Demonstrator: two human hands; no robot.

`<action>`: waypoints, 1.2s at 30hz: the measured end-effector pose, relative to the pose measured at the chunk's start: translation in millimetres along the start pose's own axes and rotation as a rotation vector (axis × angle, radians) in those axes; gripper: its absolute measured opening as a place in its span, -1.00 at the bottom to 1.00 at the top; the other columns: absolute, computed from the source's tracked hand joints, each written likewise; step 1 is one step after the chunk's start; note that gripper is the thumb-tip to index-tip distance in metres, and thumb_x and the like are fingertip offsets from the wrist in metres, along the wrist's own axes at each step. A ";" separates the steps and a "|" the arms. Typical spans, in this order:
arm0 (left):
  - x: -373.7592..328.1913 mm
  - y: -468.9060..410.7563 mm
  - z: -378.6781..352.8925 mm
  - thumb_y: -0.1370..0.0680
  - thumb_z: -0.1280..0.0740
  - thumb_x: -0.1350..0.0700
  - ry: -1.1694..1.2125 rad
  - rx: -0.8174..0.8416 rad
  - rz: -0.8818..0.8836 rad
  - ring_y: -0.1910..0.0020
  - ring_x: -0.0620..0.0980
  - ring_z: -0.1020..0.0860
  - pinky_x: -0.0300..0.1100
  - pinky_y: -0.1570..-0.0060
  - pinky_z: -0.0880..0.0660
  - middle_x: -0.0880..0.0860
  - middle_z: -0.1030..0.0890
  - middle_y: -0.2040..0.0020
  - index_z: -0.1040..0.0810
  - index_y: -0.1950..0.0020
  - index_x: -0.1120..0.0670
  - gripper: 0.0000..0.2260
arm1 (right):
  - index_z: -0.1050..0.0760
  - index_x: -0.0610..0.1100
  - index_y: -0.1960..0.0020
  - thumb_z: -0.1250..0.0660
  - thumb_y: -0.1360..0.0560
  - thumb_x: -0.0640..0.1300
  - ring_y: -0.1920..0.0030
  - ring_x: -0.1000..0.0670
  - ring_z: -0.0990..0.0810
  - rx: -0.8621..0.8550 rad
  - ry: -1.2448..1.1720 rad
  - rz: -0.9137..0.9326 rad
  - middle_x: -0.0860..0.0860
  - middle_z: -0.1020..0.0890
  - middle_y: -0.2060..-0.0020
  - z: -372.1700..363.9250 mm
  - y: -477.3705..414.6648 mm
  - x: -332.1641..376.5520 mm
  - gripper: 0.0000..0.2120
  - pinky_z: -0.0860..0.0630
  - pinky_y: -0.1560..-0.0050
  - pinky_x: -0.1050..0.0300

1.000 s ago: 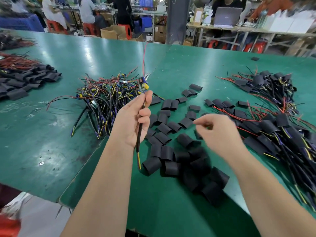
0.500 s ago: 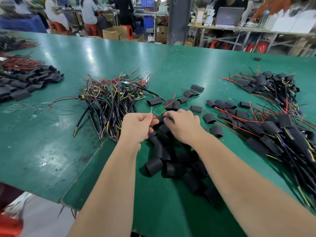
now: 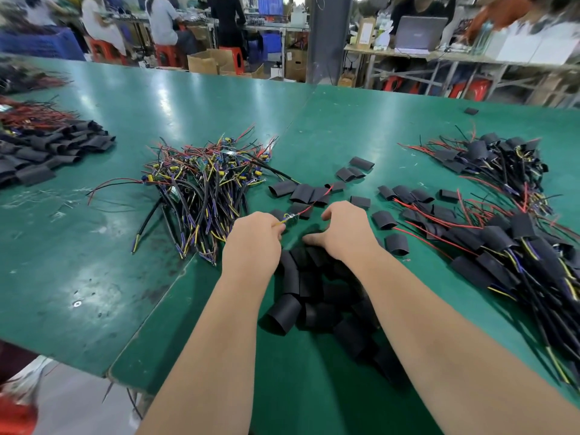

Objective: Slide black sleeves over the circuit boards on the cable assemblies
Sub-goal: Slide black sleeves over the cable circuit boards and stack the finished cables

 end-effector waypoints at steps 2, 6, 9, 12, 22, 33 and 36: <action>-0.8 1.6 8.0 -0.64 -0.17 0.07 0.046 -0.077 0.034 0.14 0.08 -0.55 -0.05 0.14 -0.50 0.01 -0.64 0.18 -0.58 0.11 0.15 -0.73 | -0.50 -0.19 -0.16 -0.56 -0.32 0.04 -0.06 -0.10 -0.57 0.045 0.003 -0.005 -0.09 -0.59 -0.03 -1.5 2.2 -0.2 -0.47 -0.47 0.03 0.12; -2.9 4.0 15.0 -0.64 -0.12 0.06 0.173 -0.179 0.006 0.18 -0.01 -0.54 -0.10 0.18 -0.47 -0.12 -0.60 0.27 -0.49 0.14 -0.02 -0.78 | -0.58 -0.11 0.14 -0.55 -0.34 -0.12 0.20 0.03 -0.55 0.036 -0.144 0.067 -0.02 -0.63 0.17 1.3 8.2 9.0 -0.82 -0.41 0.26 0.25; -6.6 4.7 14.1 -0.65 -0.11 0.09 0.357 -0.190 -0.077 0.32 -0.10 -0.48 -0.13 0.24 -0.40 -0.10 -0.54 0.38 -0.41 0.21 -0.01 -0.75 | -0.48 -0.06 0.34 -0.52 -0.37 -0.19 0.41 0.10 -0.44 -0.021 -0.451 0.066 -0.02 -0.60 0.35 11.7 13.5 1.3 -0.77 -0.32 0.40 0.25; -16.0 5.0 13.2 -0.64 -0.14 0.11 0.476 -0.159 -0.165 0.39 -0.10 -0.45 -0.17 0.30 -0.39 -0.05 -0.54 0.37 -0.44 0.25 -0.05 -0.73 | -0.48 -0.11 0.25 -0.45 -0.39 -0.36 0.51 0.07 -0.37 0.029 -0.901 -0.035 -0.21 -0.63 0.26 16.6 22.3 -18.2 -0.79 -0.31 0.51 0.27; -58.5 18.7 -7.3 -0.56 -0.34 0.14 0.264 0.092 -0.468 0.26 -0.10 -0.42 -0.42 0.19 -0.30 0.03 -0.53 0.26 -0.57 -0.27 0.09 -0.72 | -0.58 -0.16 0.08 -0.43 -0.27 -0.28 0.46 0.13 -0.40 0.262 -1.545 -0.121 -0.01 -0.61 0.29 17.7 47.3 -33.8 -0.78 -0.37 0.51 0.37; -60.6 22.9 -13.9 -0.59 -0.30 0.17 0.324 0.177 -0.417 0.16 -0.37 -0.51 -0.57 0.10 -0.31 -0.15 -0.60 0.19 -0.63 -0.19 0.08 -0.79 | -0.53 -0.10 0.07 -0.37 -0.44 -0.42 0.44 0.09 -0.43 0.171 -1.196 0.118 0.02 -0.57 0.33 32.4 52.0 -45.0 -0.76 -0.42 0.43 0.28; -54.6 20.8 -20.4 -0.53 -0.39 0.10 0.383 0.223 -0.310 0.16 -0.16 -0.58 -0.32 0.11 -0.46 -0.19 -0.65 0.21 -0.70 -0.05 -0.01 -0.86 | -0.52 0.03 0.05 -0.41 -0.39 -0.39 0.42 0.04 -0.44 -0.024 -0.774 0.246 0.11 -0.59 0.35 44.9 59.1 -44.6 -0.66 -0.43 0.35 0.20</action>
Point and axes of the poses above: each hand's wrist, its own y-axis away from the middle knuckle, its own z-axis out of the back of the hand, x = y × z, the point moved 8 cm from there along -y, towards the middle knuckle
